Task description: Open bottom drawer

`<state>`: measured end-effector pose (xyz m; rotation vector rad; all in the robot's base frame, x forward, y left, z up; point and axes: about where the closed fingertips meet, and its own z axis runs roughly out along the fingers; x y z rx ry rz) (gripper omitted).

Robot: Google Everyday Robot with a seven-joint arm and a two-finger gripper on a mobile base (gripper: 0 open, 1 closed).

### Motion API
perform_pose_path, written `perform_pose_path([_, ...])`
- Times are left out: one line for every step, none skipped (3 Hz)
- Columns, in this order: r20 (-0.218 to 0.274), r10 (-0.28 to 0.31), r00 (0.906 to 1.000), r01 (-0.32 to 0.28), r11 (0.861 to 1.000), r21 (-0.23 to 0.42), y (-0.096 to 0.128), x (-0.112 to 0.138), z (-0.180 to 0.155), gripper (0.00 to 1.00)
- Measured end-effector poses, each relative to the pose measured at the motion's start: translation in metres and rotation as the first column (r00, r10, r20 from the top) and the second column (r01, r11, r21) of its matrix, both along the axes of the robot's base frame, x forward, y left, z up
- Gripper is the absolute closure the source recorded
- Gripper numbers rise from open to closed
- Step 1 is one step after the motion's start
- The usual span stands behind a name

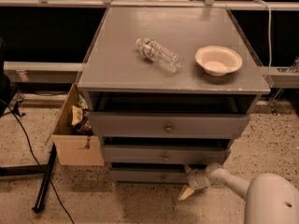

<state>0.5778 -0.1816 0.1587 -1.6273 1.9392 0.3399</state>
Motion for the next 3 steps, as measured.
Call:
perform_pose_path([-0.065, -0.005, 0.9979, 0.006, 1.0, 0.007, 0.0, -0.004, -0.001, 0.0])
perform_pose_path([-0.121, -0.002, 0.9926, 0.005, 1.0, 0.017, 0.001, -0.009, 0.001, 0.0])
perform_pose_path([-0.173, 0.009, 0.9849, -0.003, 0.999, 0.035, 0.003, -0.014, 0.004, 0.0])
